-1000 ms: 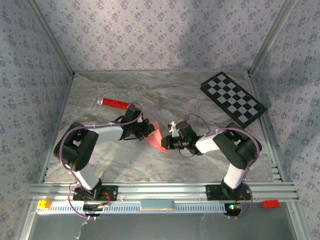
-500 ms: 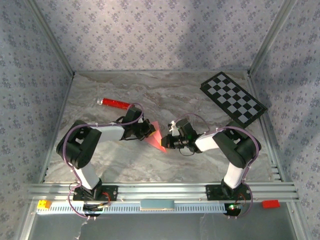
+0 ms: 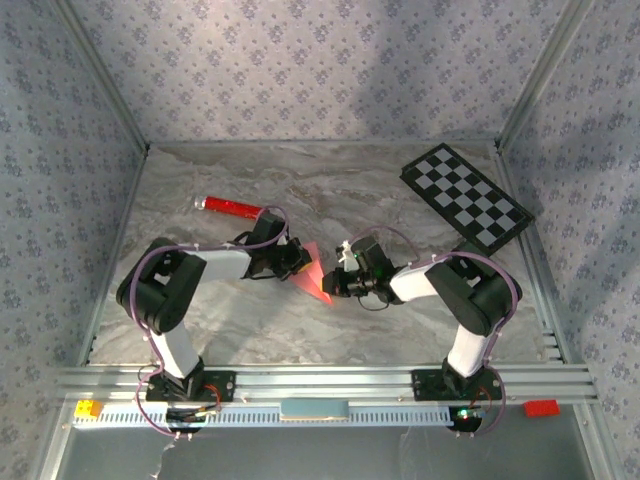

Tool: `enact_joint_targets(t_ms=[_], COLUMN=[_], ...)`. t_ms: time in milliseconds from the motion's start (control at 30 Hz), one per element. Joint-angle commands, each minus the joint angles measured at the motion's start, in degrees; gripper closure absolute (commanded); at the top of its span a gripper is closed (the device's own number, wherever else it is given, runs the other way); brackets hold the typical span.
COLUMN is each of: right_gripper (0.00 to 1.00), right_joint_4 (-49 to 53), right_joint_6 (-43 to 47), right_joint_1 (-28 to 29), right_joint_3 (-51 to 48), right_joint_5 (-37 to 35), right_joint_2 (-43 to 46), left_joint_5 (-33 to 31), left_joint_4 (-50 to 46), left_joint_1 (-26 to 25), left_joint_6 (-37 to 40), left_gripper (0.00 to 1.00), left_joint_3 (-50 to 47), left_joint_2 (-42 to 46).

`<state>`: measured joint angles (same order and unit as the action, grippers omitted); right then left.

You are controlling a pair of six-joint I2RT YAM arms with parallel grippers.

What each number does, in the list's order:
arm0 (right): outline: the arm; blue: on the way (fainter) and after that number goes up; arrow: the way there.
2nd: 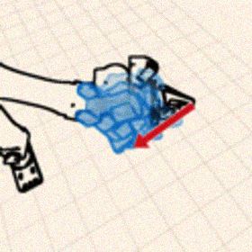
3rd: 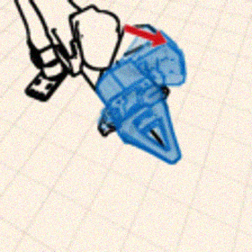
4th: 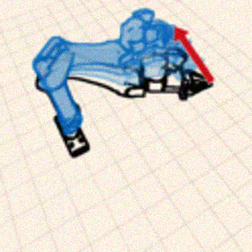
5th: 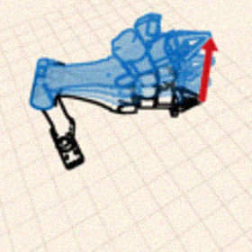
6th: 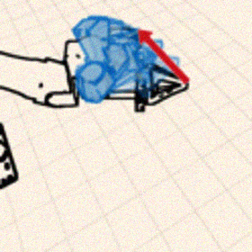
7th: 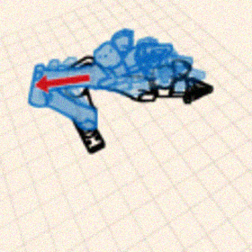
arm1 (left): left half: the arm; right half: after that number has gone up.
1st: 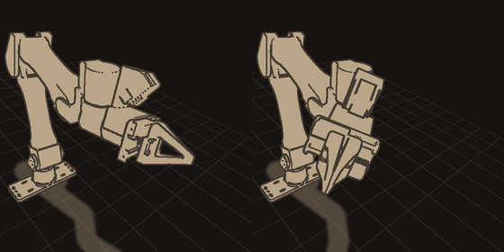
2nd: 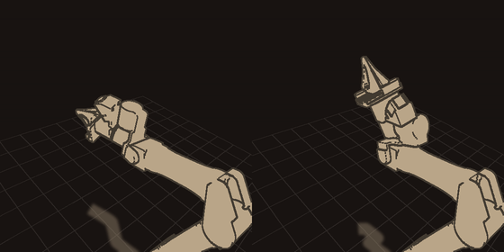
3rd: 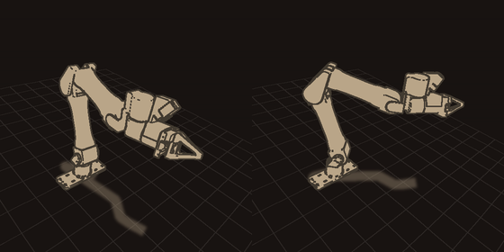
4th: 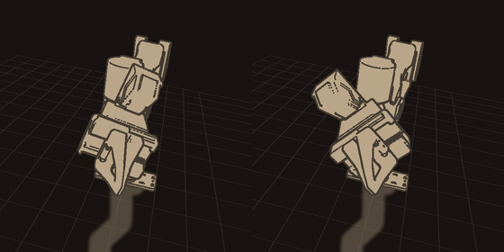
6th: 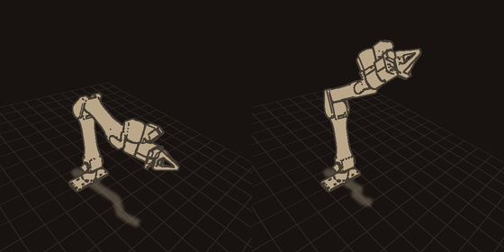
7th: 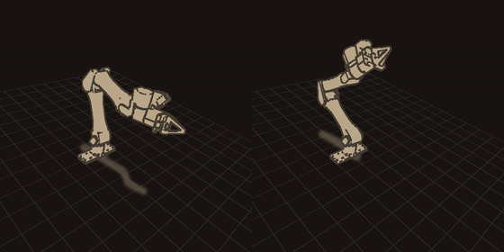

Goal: Fold a paper plane with a square sheet of paper (pick it up from the middle)
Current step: Fourth fold the wing at the center of the table.

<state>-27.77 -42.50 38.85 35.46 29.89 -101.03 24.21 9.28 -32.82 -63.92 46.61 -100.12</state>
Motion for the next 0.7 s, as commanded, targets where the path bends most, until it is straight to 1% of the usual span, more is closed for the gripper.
enact_joint_targets(t_ms=[0,367,667], right_gripper=[0.98,0.96,0.97], right_joint_4=[7.0,8.1,8.5], right_joint_6=[0.1,0.1,0.1], right_joint_1=[0.0,0.0,0.0], right_joint_3=[-0.4,-0.1,0.1], right_joint_5=[-3.8,-4.0,-4.0], right_joint_2=[-3.8,-4.0,-4.3], left_joint_5=[0.0,0.2,0.3], left_joint_4=[-0.5,-1.2,-1.6], left_joint_1=[-0.3,-0.3,-0.4], left_joint_6=[1.0,1.7,2.4], left_gripper=[0.93,0.93,0.92], left_joint_3=[1.8,2.7,3.4], left_joint_2=[-1.0,-2.4,-2.8])
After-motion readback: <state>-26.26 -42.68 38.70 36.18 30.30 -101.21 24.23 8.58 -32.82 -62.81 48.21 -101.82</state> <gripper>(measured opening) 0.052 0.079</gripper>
